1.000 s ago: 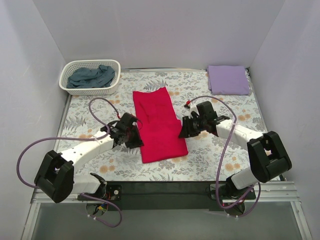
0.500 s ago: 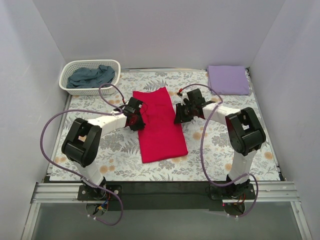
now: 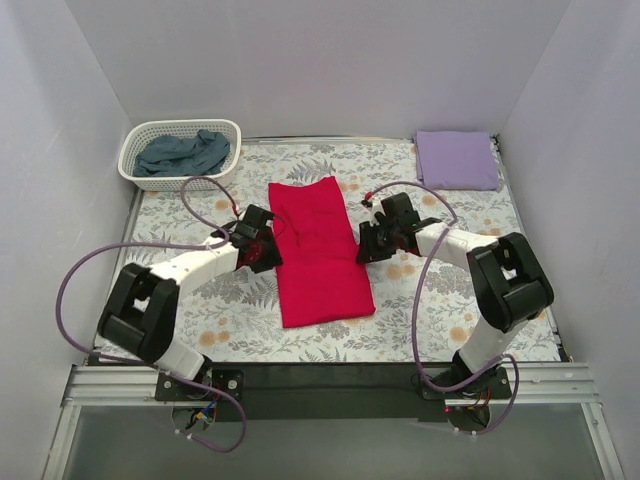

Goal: Fold and stack the t-shirts
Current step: Fold the tshirt

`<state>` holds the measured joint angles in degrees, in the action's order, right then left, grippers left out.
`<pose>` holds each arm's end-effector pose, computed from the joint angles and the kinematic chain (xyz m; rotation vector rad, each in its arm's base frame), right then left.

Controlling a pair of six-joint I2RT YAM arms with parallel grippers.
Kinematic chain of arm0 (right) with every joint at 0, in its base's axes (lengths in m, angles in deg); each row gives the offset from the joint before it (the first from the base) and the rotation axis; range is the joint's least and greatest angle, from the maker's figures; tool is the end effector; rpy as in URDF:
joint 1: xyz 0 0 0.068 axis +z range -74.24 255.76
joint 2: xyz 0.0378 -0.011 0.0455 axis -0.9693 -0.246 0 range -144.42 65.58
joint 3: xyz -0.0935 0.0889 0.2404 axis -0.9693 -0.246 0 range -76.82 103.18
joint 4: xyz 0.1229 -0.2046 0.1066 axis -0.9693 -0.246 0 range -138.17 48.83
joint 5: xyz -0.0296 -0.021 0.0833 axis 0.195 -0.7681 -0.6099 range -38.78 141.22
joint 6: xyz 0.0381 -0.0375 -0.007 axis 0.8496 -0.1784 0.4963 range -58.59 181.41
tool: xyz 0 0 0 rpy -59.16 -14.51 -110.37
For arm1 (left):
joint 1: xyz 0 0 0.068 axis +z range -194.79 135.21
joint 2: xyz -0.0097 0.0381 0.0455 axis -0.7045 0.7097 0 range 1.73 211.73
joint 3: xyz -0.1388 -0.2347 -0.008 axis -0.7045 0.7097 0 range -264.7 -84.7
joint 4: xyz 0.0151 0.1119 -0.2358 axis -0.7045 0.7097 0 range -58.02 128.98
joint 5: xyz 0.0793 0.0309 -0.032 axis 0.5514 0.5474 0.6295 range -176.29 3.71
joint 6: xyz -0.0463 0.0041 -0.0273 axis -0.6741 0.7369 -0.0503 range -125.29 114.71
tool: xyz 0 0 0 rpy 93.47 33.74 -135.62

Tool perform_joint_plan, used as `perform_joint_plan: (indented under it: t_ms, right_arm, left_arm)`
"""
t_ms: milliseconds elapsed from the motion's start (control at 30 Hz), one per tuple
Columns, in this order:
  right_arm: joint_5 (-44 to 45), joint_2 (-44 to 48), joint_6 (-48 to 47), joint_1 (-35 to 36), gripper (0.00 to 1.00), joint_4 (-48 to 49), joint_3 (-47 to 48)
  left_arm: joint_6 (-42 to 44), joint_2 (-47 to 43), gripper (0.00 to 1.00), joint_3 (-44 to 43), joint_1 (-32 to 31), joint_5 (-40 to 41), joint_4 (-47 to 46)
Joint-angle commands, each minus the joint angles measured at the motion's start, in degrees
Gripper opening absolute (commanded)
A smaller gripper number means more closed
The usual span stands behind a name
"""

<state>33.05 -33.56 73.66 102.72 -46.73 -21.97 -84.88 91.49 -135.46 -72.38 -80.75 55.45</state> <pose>0.3057 0.1680 0.1637 -0.4649 2.4607 0.6834 0.2653 -0.1349 0.1729 -1.2318 2.4512 -0.4622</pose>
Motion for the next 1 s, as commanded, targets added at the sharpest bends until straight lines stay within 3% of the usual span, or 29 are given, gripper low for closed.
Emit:
perform_joint_plan:
  t_ms: [0,167,400,700,867,967]
  right_arm:
    - [4.10,7.78,-0.91,1.60,0.32,-5.41,-0.62]
    - [11.22,15.80,0.93,3.53,0.41,-12.26,-3.25]
    - [16.50,22.40,9.10,8.97,0.57,-19.04,-9.40]
    - [17.91,20.30,14.64,15.66,0.54,-19.49,-11.78]
    - [20.72,17.40,15.52,17.60,0.46,-19.57,-11.35]
    - [20.81,15.91,15.87,18.39,0.45,-19.49,-11.52]
  left_arm:
    - [-1.26,-10.55,0.32,0.57,-0.44,2.19,4.56]
    - [-5.82,-19.96,0.55,4.52,-2.72,1.41,10.19]
    - [-15.41,-25.33,0.64,11.65,-14.22,0.08,15.56]
    - [-18.41,-18.13,0.64,11.39,-20.30,3.68,17.58]
    - [-17.53,-13.39,0.54,9.28,-21.97,5.36,17.76]
    - [-17.26,-10.31,0.53,8.32,-23.20,5.88,18.19]
